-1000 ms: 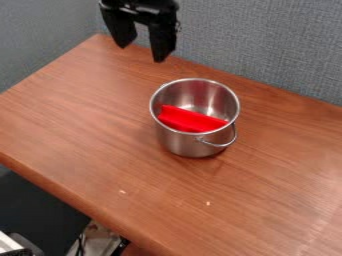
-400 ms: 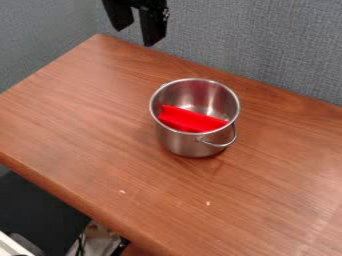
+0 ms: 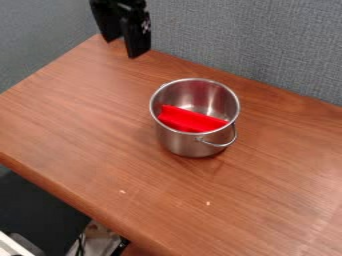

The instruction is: Put the red object in the metal pot

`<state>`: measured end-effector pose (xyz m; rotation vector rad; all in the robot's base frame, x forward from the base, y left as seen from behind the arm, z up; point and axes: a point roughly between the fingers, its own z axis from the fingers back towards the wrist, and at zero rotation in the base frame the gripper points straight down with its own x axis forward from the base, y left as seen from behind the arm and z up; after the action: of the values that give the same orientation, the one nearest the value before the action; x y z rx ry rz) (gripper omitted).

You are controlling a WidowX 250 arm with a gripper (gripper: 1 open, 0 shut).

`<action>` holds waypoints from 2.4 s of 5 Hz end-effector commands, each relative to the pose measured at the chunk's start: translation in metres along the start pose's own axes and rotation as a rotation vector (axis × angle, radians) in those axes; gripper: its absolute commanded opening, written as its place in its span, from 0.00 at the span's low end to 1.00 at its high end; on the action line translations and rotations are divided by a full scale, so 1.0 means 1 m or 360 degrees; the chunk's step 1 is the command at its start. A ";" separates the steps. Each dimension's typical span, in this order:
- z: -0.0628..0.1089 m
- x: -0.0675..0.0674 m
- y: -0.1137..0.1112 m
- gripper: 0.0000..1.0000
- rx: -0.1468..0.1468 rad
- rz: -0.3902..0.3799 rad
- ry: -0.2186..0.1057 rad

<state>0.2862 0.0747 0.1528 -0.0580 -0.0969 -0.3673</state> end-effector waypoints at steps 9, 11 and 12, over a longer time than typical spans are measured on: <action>0.015 0.033 -0.019 1.00 0.0174 -0.0247 -0.0012; -0.006 0.076 -0.057 1.00 0.0078 -0.0466 0.0124; -0.019 0.098 -0.080 1.00 0.0040 -0.0591 0.0201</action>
<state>0.3450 -0.0370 0.1294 -0.0106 0.0703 -0.7404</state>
